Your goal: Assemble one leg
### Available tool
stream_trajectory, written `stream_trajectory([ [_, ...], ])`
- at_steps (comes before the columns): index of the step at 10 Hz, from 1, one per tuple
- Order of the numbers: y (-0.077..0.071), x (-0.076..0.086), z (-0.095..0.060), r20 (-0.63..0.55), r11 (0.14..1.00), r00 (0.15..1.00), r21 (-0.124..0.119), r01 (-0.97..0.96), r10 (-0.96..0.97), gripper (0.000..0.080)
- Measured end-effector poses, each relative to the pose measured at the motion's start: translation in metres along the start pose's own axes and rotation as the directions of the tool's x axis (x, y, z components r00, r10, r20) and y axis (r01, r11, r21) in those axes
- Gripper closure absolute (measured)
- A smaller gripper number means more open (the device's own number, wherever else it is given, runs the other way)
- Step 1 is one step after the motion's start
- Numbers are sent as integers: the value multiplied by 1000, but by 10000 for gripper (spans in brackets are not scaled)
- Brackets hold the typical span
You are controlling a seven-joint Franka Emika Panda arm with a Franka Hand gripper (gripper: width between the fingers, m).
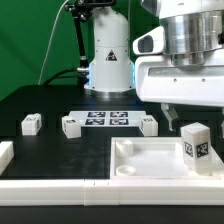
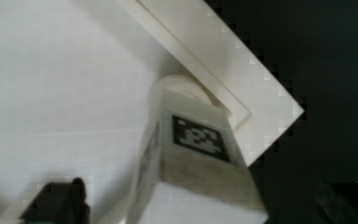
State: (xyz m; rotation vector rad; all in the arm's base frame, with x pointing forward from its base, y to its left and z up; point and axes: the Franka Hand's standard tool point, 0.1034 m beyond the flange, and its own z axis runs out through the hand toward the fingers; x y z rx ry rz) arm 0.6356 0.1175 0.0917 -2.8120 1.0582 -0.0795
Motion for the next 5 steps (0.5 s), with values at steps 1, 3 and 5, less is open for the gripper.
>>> stream_trajectory([
  [1, 0, 0, 1, -1, 988, 988, -3, 151, -151, 151],
  [3, 3, 2, 2, 1, 937, 937, -4, 349, -349, 150],
  [5, 3, 2, 3, 3, 846, 847, -4, 532, -532, 150],
])
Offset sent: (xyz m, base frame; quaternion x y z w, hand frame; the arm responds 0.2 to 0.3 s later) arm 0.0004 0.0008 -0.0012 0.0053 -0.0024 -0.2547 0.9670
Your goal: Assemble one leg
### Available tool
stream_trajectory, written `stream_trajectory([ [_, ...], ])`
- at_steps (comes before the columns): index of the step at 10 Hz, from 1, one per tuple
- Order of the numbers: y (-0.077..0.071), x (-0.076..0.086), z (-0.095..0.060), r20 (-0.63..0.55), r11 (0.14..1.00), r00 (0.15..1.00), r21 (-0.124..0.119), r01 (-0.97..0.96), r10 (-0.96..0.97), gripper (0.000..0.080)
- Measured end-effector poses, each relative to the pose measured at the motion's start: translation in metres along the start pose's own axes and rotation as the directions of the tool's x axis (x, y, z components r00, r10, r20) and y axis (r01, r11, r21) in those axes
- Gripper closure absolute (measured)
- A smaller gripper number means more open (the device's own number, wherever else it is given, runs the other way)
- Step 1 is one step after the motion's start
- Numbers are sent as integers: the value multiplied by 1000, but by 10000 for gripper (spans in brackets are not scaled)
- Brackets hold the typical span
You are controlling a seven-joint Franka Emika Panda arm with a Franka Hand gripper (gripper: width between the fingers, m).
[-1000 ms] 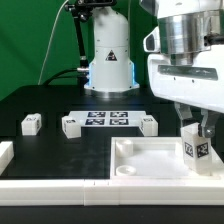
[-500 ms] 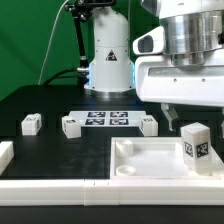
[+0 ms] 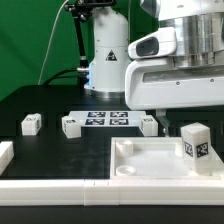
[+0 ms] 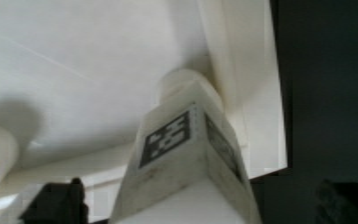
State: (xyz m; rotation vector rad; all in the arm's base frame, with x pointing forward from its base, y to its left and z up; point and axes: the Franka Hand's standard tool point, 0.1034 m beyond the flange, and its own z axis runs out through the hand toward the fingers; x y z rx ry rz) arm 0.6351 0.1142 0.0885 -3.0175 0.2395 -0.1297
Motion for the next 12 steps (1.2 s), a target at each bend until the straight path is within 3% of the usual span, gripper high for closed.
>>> stream_trajectory([
  [2, 0, 0, 1, -11, 987, 987, 0, 161, -161, 150],
  [5, 0, 0, 1, -11, 983, 983, 0, 182, -182, 162],
  [7, 0, 0, 1, -11, 983, 983, 0, 182, -182, 512],
  [10, 0, 0, 1, -10, 997, 997, 4, 76, -76, 509],
  [12, 0, -1, 2, -7, 980, 980, 6, -201, 201, 509],
])
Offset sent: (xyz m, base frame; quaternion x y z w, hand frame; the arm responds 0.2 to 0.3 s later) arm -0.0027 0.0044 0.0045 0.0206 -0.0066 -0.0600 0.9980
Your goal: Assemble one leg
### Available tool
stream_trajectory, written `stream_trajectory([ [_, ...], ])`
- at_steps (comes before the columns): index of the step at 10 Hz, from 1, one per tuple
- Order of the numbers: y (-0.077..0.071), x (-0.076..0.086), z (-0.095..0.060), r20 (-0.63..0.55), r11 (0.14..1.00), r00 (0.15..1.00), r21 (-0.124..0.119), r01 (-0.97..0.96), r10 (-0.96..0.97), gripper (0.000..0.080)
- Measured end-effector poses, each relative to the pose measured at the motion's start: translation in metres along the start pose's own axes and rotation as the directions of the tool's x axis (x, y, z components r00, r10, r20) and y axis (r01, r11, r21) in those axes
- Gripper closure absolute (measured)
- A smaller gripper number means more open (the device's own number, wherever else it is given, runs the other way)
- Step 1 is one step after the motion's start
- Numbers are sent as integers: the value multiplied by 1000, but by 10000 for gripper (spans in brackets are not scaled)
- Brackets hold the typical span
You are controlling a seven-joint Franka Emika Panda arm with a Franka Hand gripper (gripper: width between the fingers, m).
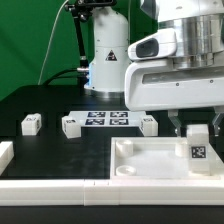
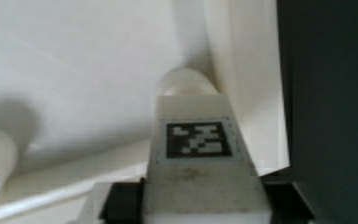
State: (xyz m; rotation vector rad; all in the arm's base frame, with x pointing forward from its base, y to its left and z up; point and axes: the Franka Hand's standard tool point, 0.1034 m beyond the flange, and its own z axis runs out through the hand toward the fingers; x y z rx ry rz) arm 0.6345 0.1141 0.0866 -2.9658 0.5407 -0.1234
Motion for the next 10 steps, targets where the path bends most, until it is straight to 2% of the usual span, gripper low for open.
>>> stream_trajectory([
  [3, -1, -2, 0, -6, 940, 940, -11, -340, 340, 509],
  [5, -3, -4, 1, -7, 822, 823, -20, -569, 569, 509],
  [8, -6, -5, 2, -5, 642, 643, -25, -766, 766, 508],
  [10, -10, -7, 4, -4, 468, 469, -22, -883, 883, 508],
])
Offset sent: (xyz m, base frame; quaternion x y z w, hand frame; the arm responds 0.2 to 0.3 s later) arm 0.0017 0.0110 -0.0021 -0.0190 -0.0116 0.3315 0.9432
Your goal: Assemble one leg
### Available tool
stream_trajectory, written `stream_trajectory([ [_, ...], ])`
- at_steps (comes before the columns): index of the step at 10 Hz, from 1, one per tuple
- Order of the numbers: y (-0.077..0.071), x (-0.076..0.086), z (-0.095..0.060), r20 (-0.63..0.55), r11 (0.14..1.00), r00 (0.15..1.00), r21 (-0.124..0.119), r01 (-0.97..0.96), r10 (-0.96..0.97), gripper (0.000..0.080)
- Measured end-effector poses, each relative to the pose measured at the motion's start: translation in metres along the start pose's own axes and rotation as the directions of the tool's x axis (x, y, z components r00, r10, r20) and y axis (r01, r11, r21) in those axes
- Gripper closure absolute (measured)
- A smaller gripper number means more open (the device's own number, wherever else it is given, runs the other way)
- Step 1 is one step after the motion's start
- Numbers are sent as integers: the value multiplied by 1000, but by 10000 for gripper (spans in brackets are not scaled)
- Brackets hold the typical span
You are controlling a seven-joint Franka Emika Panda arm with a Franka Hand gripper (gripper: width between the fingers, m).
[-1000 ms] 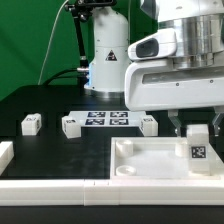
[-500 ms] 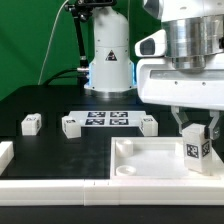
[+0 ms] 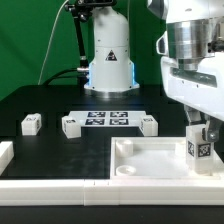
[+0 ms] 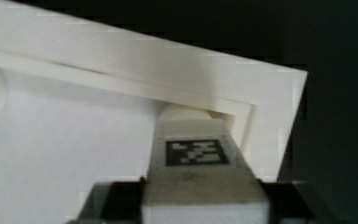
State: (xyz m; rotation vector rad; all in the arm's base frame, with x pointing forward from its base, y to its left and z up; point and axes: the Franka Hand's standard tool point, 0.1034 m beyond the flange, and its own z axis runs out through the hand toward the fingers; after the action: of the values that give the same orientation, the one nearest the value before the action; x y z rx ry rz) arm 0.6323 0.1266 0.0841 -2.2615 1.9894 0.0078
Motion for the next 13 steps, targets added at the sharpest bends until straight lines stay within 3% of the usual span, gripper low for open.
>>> stream_trajectory([
  [3, -1, 0, 0, 11, 992, 992, 4, -123, 123, 508],
  [5, 0, -1, 0, 12, 999, 999, 4, -53, 53, 508],
  [7, -1, 1, 0, 10, 992, 992, 7, 128, -128, 225],
  [8, 0, 1, 0, 7, 970, 970, 5, 242, -242, 225],
  [9, 0, 2, 1, 2, 926, 926, 2, 377, -377, 165],
  [11, 2, 3, 0, 11, 841, 841, -11, 542, -542, 154],
  [13, 2, 3, 0, 3, 684, 685, -29, 729, -729, 150],
])
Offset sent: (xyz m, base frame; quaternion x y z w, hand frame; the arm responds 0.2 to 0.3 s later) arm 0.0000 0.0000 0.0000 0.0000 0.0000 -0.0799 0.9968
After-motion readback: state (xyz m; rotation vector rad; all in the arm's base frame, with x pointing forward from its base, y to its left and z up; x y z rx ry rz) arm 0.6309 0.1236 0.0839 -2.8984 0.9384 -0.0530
